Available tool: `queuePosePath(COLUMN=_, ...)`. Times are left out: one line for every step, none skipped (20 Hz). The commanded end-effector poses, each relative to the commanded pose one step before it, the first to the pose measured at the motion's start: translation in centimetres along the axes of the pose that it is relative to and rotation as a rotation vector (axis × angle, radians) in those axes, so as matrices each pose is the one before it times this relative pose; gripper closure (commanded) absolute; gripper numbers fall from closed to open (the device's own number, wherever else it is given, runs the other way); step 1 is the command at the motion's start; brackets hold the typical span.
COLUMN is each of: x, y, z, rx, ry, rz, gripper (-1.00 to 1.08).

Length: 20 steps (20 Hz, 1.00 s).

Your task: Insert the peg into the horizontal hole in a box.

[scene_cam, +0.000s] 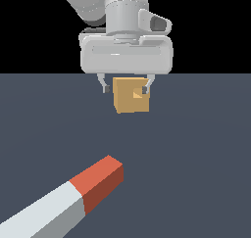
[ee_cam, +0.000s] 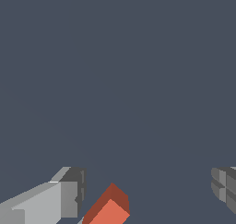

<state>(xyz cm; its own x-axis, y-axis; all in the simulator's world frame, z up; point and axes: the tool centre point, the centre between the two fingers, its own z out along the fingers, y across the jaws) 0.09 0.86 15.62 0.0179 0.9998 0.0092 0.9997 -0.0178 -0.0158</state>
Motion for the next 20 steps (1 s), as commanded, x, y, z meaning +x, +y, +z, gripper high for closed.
queuePosePath(x=-0.001, y=0.001, z=0.001, rx=0.0, ry=0.0, rz=0.0, gripper=-0.92)
queuePosePath(x=-0.06, y=-0.006, z=0.022, rx=-0.00008, ry=-0.00003, rz=0.00183, gripper=-0.92)
queuePosePath(x=-0.198, y=-0.017, z=0.069, rx=-0.00016, ry=-0.00006, rz=0.00573, gripper=-0.92)
queuePosePath(x=-0.322, y=-0.029, z=0.114, rx=-0.00027, ry=-0.0001, rz=0.00941, gripper=-0.92)
queuePosePath(x=-0.449, y=-0.041, z=0.159, rx=-0.00037, ry=-0.00014, rz=0.01311, gripper=-0.92)
queuePosePath(x=-0.573, y=-0.054, z=0.203, rx=-0.00048, ry=-0.00018, rz=0.01674, gripper=-0.92)
queuePosePath(x=-0.692, y=-0.067, z=0.245, rx=-0.00057, ry=-0.00022, rz=0.02023, gripper=-0.92)
queuePosePath(x=-0.807, y=-0.08, z=0.286, rx=-0.00067, ry=-0.00025, rz=0.0236, gripper=-0.92)
queuePosePath(x=-0.918, y=-0.093, z=0.325, rx=-0.00076, ry=-0.00028, rz=0.02683, gripper=-0.92)
queuePosePath(x=-1.023, y=-0.106, z=0.362, rx=-0.00084, ry=-0.00031, rz=0.02991, gripper=-0.92)
queuePosePath(x=-1.118, y=-0.119, z=0.396, rx=-0.00092, ry=-0.00033, rz=0.0327, gripper=-0.92)
queuePosePath(x=-1.201, y=-0.131, z=0.426, rx=-0.00098, ry=-0.00034, rz=0.03513, gripper=-0.92)
queuePosePath(x=-1.274, y=-0.142, z=0.452, rx=-0.00103, ry=-0.00036, rz=0.03729, gripper=-0.92)
queuePosePath(x=-1.339, y=-0.153, z=0.476, rx=-0.00108, ry=-0.00037, rz=0.03919, gripper=-0.92)
queuePosePath(x=-1.397, y=-0.163, z=0.497, rx=-0.00112, ry=-0.00038, rz=0.04088, gripper=-0.92)
queuePosePath(x=-1.447, y=-0.173, z=0.516, rx=-0.00114, ry=-0.00037, rz=0.04234, gripper=-0.92)
queuePosePath(x=-1.477, y=-0.182, z=0.529, rx=-0.00114, ry=-0.00034, rz=0.04322, gripper=-0.92)
queuePosePath(x=-1.388, y=-0.172, z=0.498, rx=-0.00106, ry=-0.00032, rz=0.04062, gripper=-0.92)
queuePosePath(x=-1.268, y=-0.157, z=0.454, rx=-0.00096, ry=-0.00031, rz=0.03706, gripper=-0.92)
queuePosePath(x=-1.148, y=-0.143, z=0.413, rx=-0.00085, ry=-0.00026, rz=0.03353, gripper=-0.92)
